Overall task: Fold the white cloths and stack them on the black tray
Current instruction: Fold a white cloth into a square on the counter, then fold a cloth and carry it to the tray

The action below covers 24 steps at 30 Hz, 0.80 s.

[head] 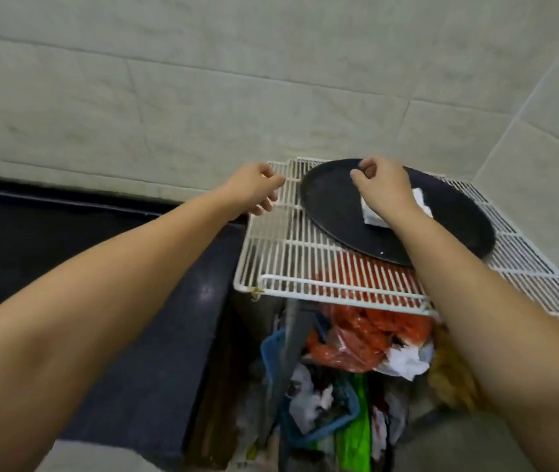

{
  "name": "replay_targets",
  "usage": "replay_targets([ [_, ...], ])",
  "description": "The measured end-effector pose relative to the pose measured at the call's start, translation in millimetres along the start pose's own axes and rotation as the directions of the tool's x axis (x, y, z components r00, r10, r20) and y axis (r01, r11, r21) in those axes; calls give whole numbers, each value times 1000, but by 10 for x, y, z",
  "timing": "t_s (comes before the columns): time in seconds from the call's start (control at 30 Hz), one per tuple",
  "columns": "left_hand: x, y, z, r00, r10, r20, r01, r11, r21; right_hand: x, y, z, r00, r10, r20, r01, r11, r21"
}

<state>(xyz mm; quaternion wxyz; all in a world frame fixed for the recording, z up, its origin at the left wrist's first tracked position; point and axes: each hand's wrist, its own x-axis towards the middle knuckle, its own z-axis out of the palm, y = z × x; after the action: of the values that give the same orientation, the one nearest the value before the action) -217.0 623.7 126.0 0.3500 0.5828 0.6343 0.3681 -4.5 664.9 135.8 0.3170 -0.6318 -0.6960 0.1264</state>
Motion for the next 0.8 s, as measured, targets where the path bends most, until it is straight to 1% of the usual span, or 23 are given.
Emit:
replay_targets([
  [0.1, -634, -532, -914, 990, -29, -137, 36, 998, 49, -431, -913, 541, 978, -208, 23, 207, 977, 51],
  [0.2, -1388, -1161, -1773, 959, -61, -278, 104, 984, 142, -1066, -1859, 1257, 915, -391, 98, 379, 918, 117],
  [0.27, -1923, -1605, -2266, 923, -110, -369, 192, 962, 194, -1563, -2416, 1750, 846, -499, 188, 481, 867, 134],
  [0.33, -2461, -2025, -2671, 870, -171, -462, 298, 930, 216, -2071, -2886, 2213, 766, -568, 300, 563, 819, 114],
  [0.43, -3205, -2592, -3115, 793, -243, -559, 463, 837, 292, -2774, -3457, 2825, 606, -673, 425, 699, 705, 119],
  [0.5, -3624, -2916, -3321, 742, -296, -601, 561, 765, 316, -3163, -3752, 3196, 494, -719, 489, 771, 622, 136],
  [0.6, -4138, -3365, -3564, 665, -384, -640, 663, 699, 269, -3614, -4107, 3669, 347, -735, 582, 829, 531, 176],
  [0.67, -4389, -3660, -3709, 623, -431, -653, 713, 657, 247, -3830, -4317, 3958, 273, -743, 611, 856, 478, 199],
  [0.8, -4665, -4214, -4045, 550, -513, -659, 778, 601, 182, -4076, -4790, 4516, 159, -739, 654, 877, 411, 251],
])
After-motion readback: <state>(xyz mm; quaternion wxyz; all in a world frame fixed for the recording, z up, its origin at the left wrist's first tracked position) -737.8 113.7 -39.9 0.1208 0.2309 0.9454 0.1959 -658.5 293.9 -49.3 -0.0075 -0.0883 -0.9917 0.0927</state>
